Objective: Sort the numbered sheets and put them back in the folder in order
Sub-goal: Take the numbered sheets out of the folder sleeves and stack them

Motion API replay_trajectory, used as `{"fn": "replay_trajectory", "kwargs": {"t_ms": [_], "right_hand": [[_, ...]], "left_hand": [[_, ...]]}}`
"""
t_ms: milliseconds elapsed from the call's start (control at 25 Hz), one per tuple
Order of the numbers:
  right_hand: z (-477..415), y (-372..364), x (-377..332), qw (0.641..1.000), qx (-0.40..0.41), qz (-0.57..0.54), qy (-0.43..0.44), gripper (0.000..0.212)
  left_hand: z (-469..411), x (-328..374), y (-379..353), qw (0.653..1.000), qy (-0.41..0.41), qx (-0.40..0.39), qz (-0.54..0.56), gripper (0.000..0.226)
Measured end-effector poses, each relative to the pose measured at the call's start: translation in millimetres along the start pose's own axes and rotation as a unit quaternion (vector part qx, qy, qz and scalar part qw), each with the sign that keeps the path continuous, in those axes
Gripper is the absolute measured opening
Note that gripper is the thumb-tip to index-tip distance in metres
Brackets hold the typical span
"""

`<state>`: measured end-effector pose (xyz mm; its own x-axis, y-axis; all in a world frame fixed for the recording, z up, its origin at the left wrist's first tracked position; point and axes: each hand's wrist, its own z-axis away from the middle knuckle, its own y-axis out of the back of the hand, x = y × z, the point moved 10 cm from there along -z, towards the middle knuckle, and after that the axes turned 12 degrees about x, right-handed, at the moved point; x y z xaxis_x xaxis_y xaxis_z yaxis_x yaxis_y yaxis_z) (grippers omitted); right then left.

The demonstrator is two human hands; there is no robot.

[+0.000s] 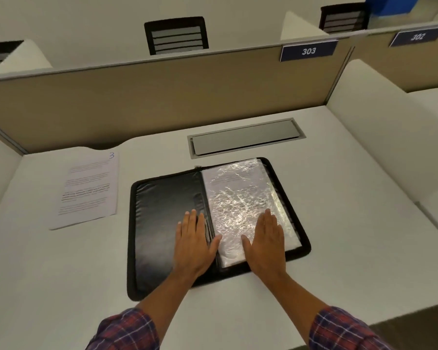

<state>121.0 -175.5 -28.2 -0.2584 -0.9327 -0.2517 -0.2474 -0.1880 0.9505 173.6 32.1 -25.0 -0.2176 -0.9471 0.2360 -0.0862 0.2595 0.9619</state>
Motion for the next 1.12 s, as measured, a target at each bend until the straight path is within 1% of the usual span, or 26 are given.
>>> {"fn": "replay_trajectory", "kwargs": {"t_ms": [80,200,320,440,520,640,680,760,840,880,960,1000,1080,1120], "right_hand": [[4.3,6.6,25.5,0.999,0.009,0.028,-0.022,0.087],[10.3,6.8,48.6,0.997,-0.004,0.065,-0.040,0.087],[10.2,5.7,47.7,0.998,0.007,0.064,-0.006,0.067],[4.0,13.8,36.7,0.997,0.046,0.039,0.039,0.051],[0.4,21.1,27.5,0.997,0.067,0.001,0.040,0.047],[0.3,23.7,0.9,0.992,0.068,-0.091,0.048,0.047],[1.8,22.3,-10.5,0.989,0.061,-0.126,0.055,0.049],[4.5,25.8,-35.9,0.978,0.051,-0.190,0.076,0.050],[7.1,37.3,-63.4,0.961,0.056,-0.247,0.108,0.049],[10.3,45.8,-76.9,0.952,0.060,-0.272,0.130,0.048],[17.6,57.1,-101.7,0.935,0.045,-0.305,0.172,0.049],[21.5,54.5,-111.9,0.930,0.017,-0.317,0.183,0.051],[30.8,41.2,-122.8,0.921,-0.059,-0.339,0.184,0.061],[32.5,37.0,-121.8,0.917,-0.073,-0.351,0.177,0.064]], "left_hand": [[8.9,19.0,-10.9,1.000,-0.003,-0.018,0.014,0.092],[20.7,40.2,-27.1,0.998,-0.011,-0.057,0.010,0.087],[23.2,47.3,-37.5,0.997,-0.005,-0.083,-0.002,0.087],[20.7,48.5,-33.7,0.996,0.017,-0.088,0.012,0.088],[12.7,50.1,-25.6,0.994,0.040,-0.080,0.055,0.090],[-11.1,43.2,-16.7,0.977,0.119,-0.076,0.159,0.089],[-17.6,41.5,-12.9,0.962,0.152,-0.081,0.213,0.089],[-27.2,43.3,1.6,0.917,0.210,-0.091,0.326,0.085],[-38.2,41.0,23.3,0.873,0.256,-0.076,0.409,0.077],[-43.6,37.2,36.6,0.865,0.269,-0.054,0.421,0.070],[-51.7,20.4,56.3,0.870,0.289,-0.006,0.398,0.050],[-52.4,5.7,62.3,0.874,0.307,0.019,0.376,0.040],[-48.0,-27.0,71.4,0.868,0.349,0.062,0.349,0.022],[-44.0,-44.2,71.5,0.858,0.368,0.074,0.351,0.017]]}}
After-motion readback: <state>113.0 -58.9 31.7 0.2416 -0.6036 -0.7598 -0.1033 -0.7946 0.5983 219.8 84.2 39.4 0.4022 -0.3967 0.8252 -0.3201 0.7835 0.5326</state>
